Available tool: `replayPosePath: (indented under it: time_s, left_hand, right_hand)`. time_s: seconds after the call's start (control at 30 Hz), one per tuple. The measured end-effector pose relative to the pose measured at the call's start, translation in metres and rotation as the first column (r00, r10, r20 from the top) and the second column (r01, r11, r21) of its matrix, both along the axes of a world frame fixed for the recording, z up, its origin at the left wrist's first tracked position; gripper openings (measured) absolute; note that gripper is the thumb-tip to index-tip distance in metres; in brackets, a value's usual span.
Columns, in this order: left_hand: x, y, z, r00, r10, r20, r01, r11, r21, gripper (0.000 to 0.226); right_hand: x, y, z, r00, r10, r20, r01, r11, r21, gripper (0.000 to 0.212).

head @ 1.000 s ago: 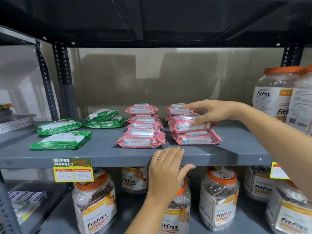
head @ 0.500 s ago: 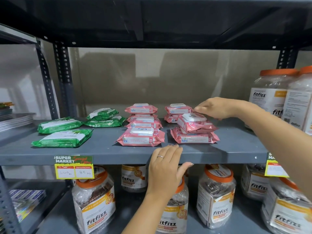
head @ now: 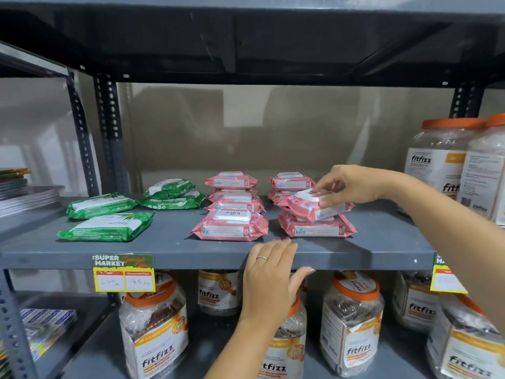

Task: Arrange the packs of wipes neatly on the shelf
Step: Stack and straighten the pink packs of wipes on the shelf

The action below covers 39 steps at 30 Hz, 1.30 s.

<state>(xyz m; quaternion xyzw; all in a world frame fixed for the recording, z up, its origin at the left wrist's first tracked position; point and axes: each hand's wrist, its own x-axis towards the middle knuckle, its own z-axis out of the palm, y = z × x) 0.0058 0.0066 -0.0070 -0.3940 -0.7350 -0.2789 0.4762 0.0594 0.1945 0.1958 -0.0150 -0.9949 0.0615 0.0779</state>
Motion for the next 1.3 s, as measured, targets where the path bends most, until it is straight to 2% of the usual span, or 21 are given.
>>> replayPosePath:
  time_s: [0.13, 0.27, 0.37, 0.47, 0.63, 0.9, 1.0, 1.17, 1.23, 1.3]
  left_hand:
    - [0.0, -0.001, 0.001, 1.0, 0.003, 0.005, -0.003, 1.0, -0.005, 0.049]
    - [0.0, 0.0, 0.0, 1.0, 0.001, 0.008, -0.001, 1.0, -0.007, 0.049]
    - [0.0, 0.0, 0.0, 1.0, -0.003, 0.008, 0.003, 1.0, -0.003, 0.049]
    - [-0.001, 0.001, 0.0, 1.0, -0.009, 0.008, 0.009, 1.0, 0.01, 0.049]
    - [-0.001, 0.001, -0.001, 1.0, -0.009, -0.007, 0.009, 1.0, 0.022, 0.048]
    - [0.001, -0.001, 0.003, 1.0, 0.018, 0.009, -0.018, 1.0, -0.016, 0.049]
    - [0.006, -0.006, 0.003, 0.998, 0.066, -0.013, -0.066, 0.997, -0.045, 0.048]
    - [0.011, -0.045, 0.006, 0.966, 0.237, -0.098, -0.226, 0.967, 0.117, 0.043]
    - [0.005, -0.073, 0.008, 0.945, 0.32, -0.059, -0.309, 0.94, 0.146, 0.041]
    - [-0.005, -0.099, 0.007, 0.929, 0.37, 0.0, -0.366, 0.918, 0.155, 0.042]
  right_hand:
    - [-0.007, 0.005, -0.004, 0.997, -0.035, -0.074, 0.035, 0.999, -0.006, 0.047]
    - [-0.01, 0.008, -0.005, 0.996, 0.001, 0.089, 0.015, 0.984, -0.179, 0.065]
    - [-0.014, 0.008, -0.006, 0.99, 0.029, 0.141, 0.002, 0.976, -0.217, 0.062]
    - [-0.018, 0.008, -0.01, 0.997, 0.018, 0.072, -0.009, 0.992, -0.127, 0.059]
    - [-0.024, 0.0, -0.015, 0.999, -0.025, -0.032, 0.027, 0.998, 0.049, 0.074]
    - [-0.021, 0.003, -0.02, 0.999, -0.031, -0.026, 0.032, 0.999, 0.031, 0.079]
    - [-0.021, 0.003, -0.021, 0.999, -0.026, -0.023, 0.026, 1.0, 0.005, 0.076]
    - [-0.024, 0.0, -0.016, 0.998, -0.052, 0.028, 0.05, 0.997, 0.064, 0.079]
    - [-0.023, -0.009, -0.015, 1.0, -0.003, -0.026, 0.005, 0.998, 0.061, 0.088]
    - [-0.019, -0.031, -0.016, 0.977, 0.137, -0.161, -0.141, 0.99, -0.013, 0.086]
